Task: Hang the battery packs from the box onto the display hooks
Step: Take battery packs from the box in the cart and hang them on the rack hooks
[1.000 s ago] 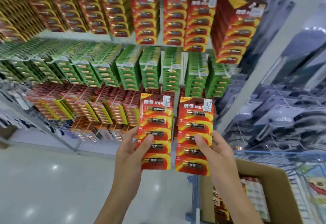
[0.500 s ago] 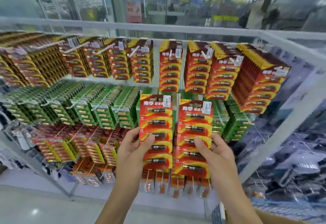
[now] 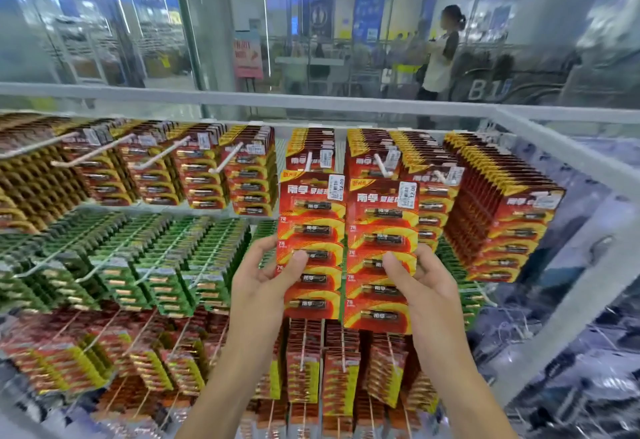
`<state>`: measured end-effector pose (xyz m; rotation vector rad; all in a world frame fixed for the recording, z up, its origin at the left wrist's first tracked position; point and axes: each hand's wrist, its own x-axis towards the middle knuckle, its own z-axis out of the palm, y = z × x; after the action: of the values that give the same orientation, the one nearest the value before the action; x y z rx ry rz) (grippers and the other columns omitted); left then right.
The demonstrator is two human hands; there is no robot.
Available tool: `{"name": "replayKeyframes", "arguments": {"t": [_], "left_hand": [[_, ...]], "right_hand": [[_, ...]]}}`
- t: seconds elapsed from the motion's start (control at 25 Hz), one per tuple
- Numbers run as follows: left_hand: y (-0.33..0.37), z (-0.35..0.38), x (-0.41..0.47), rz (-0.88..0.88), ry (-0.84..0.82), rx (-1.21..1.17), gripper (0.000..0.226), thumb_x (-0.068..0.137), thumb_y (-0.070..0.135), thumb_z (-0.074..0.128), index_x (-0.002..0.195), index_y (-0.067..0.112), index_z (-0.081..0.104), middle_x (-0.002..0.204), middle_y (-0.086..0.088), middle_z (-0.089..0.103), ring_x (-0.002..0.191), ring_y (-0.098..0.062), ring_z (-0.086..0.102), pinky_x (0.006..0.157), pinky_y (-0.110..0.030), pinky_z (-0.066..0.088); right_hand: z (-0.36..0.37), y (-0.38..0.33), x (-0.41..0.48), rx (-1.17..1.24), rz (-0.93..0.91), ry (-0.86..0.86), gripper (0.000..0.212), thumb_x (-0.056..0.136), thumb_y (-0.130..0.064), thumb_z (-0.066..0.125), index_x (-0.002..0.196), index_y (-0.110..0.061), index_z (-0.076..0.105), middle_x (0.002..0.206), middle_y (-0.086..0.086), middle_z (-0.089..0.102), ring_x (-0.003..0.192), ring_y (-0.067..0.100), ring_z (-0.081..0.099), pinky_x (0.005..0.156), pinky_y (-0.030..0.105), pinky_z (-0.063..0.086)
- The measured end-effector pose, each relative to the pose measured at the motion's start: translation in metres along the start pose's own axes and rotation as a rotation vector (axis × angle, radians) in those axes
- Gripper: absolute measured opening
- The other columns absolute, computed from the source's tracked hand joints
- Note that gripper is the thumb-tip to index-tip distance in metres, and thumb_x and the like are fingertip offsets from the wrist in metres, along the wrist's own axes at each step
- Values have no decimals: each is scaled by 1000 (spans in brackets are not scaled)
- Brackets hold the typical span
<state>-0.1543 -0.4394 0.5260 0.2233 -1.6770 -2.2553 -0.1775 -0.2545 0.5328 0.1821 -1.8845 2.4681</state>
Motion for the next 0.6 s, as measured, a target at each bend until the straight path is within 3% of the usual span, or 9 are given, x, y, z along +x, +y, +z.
{"name": "replayKeyframes", "arguments": {"t": [0.08, 0.24, 0.28, 0.4, 0.52, 0.6], "left_hand": [[0, 4, 9, 10, -21, 6, 35, 90, 21, 73, 124, 21, 63, 103, -6, 80, 91, -26, 79, 69, -37, 65], [-4, 3, 27, 17, -4, 1, 35, 90, 24, 74, 123, 26, 64, 108, -7, 79, 97, -28, 77, 77, -46, 65], [-5, 3, 29, 16, 1, 4, 37, 88, 25, 75, 123, 27, 64, 110, -7, 79, 100, -29, 77, 80, -49, 64], [-6, 2, 32, 20, -15, -2, 39, 89, 25, 74, 126, 25, 63, 110, -7, 79, 98, -29, 77, 79, -48, 64], [-6, 2, 34, 36, -27, 4, 31, 92, 21, 72, 123, 25, 64, 106, -6, 80, 94, -28, 78, 74, -44, 65], [-7, 3, 35, 43, -22, 1, 32, 92, 21, 72, 123, 24, 63, 106, -7, 80, 95, -28, 78, 74, -43, 65]], "right_hand": [[-1, -3, 7, 2, -11, 25, 27, 95, -31, 69, 120, -39, 63, 109, -37, 70, 107, -16, 63, 90, 15, 56], [1, -9, 14, 9, -18, 33, 23, 97, -22, 65, 100, -44, 56, 83, -48, 65, 82, -28, 60, 65, 4, 51], [1, -10, 15, 17, -14, 28, 24, 97, -23, 65, 99, -45, 56, 82, -49, 64, 81, -30, 59, 67, 5, 51], [5, -9, 18, -8, -10, 84, 26, 97, -26, 66, 119, -39, 63, 109, -36, 71, 104, -18, 64, 89, 16, 56], [6, -9, 21, 1, -37, 74, 27, 100, -21, 62, 96, -46, 52, 72, -52, 59, 72, -35, 53, 68, 1, 48], [7, -9, 23, -32, -17, 95, 25, 99, -27, 64, 96, -49, 51, 74, -56, 56, 76, -38, 50, 74, 4, 44]]}}
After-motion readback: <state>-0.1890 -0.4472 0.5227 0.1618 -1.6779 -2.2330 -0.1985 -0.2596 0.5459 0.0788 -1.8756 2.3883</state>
